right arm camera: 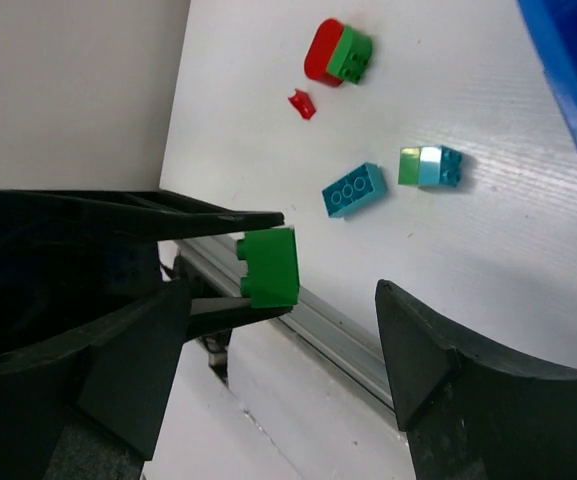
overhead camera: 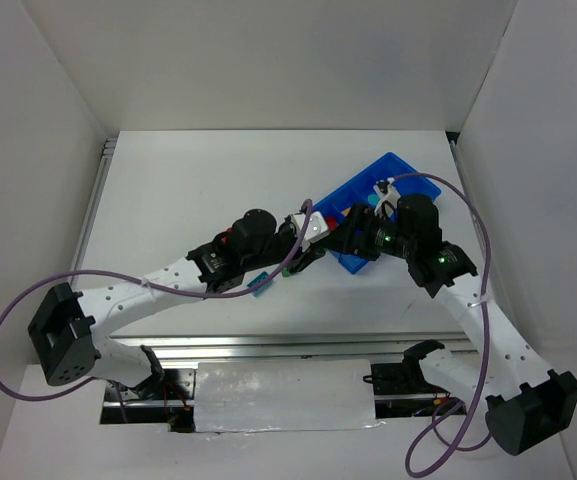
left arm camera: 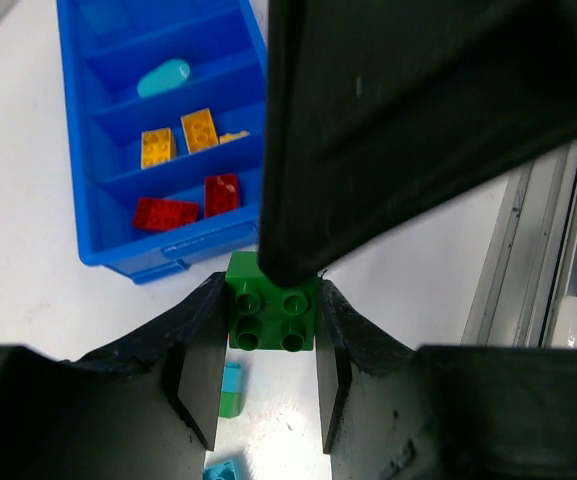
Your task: Sort the legos into containers by color
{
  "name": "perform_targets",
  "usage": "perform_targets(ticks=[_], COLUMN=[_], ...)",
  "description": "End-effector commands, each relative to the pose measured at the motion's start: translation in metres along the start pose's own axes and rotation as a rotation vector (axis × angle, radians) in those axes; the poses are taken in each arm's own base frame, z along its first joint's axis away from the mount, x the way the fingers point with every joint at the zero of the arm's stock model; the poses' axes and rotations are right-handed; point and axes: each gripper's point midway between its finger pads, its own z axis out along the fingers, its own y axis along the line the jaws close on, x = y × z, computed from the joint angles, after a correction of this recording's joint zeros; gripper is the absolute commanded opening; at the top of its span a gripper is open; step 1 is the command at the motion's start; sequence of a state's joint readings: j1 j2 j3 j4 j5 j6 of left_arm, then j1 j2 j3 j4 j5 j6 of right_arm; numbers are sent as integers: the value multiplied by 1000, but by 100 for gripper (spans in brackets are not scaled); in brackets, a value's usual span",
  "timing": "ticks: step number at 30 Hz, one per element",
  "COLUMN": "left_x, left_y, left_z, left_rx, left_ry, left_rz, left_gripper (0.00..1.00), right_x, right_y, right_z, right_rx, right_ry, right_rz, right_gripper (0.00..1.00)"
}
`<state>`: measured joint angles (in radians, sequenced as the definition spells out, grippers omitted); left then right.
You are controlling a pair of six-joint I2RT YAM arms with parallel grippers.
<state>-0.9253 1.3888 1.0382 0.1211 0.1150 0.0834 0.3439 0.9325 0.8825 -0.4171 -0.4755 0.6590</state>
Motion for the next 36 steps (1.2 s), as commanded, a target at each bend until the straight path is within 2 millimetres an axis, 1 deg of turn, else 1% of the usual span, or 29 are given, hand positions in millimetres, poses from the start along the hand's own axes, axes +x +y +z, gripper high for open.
perform_targets(ticks=[1, 4, 6, 7, 8, 10, 11, 13, 15, 16, 17, 19, 20, 21, 22, 23, 26, 27, 28, 29, 31, 32, 33, 34, 35, 36], left_x=[-60, -68, -72, -73, -74, -77, -78, -77, -77, -77, -76, -75, -74, -74, -72, -72, -68, -67, -67, -66, -67, -67, -65, -70, -67, -52], left_y=[2, -4, -8, -11, -14, -20, -22, -21, -19, -18, -17, -12, -9, -5, 5, 10, 23, 26, 35, 39, 48, 59, 65, 72, 84, 87], left_z=[-13, -16, -17, -18, -19, -21, -22, -23, -25, -25, -24, -23, -21, -21, -19, -19, -17, -18, -20, -20, -25, -32, -37, -45, -56, -64], left_rx=[3, 27, 49, 64, 77, 108, 114, 106, 93, 88, 83, 54, 37, 13, -46, -76, -150, -172, -222, -248, -306, -376, -420, -469, -563, -605], left_ry=[-167, -187, -193, -196, -201, -211, -215, -222, -226, -223, -219, -214, -209, -210, -204, -202, -179, -176, -169, -160, -155, -139, -127, -138, -128, -67], left_rz=[70, 72, 73, 75, 75, 75, 77, 79, 84, 87, 86, 83, 70, 59, 40, 12, -25, -36, -49, -65, -115, -148, -168, -223, -260, -283], left_gripper=[0, 0, 0, 0, 0, 1, 2, 3, 4, 5, 5, 11, 15, 32, 46, 57, 81, 99, 100, 100, 100, 100, 99, 99, 99, 100], right_x=[12, 16, 18, 16, 17, 18, 20, 22, 28, 29, 30, 30, 30, 28, 27, 28, 25, 23, 22, 19, 5, 1, -8, -32, -41, -52], right_y=[9, 9, 10, 12, 14, 14, 18, 20, 25, 25, 25, 25, 25, 27, 27, 26, 26, 25, 22, 16, 1, -12, -22, -38, -56, -70], right_z=[2, 4, 6, 7, 7, 11, 12, 14, 14, 14, 14, 13, 13, 12, 13, 13, 15, 18, 19, 25, 32, 40, 44, 43, 49, 50], right_rx=[-45, -57, -70, -81, -95, -109, -128, -149, -177, -185, -186, -190, -190, -196, -195, -192, -192, -188, -176, -151, -84, -42, -7, 60, 112, 164], right_ry=[56, 60, 66, 61, 67, 80, 97, 114, 140, 145, 148, 142, 139, 127, 121, 118, 105, 95, 86, 78, 29, 28, 12, -58, -72, -100], right_rz=[-52, -54, -53, -59, -60, -60, -59, -57, -58, -57, -54, -52, -48, -54, -53, -44, -38, -38, -34, -24, -14, -2, 12, 36, 62, 85], right_gripper=[81, 77, 72, 71, 64, 58, 53, 52, 46, 33, 22, 0, 0, 0, 0, 0, 0, 0, 0, 0, 0, 0, 0, 0, 0, 0])
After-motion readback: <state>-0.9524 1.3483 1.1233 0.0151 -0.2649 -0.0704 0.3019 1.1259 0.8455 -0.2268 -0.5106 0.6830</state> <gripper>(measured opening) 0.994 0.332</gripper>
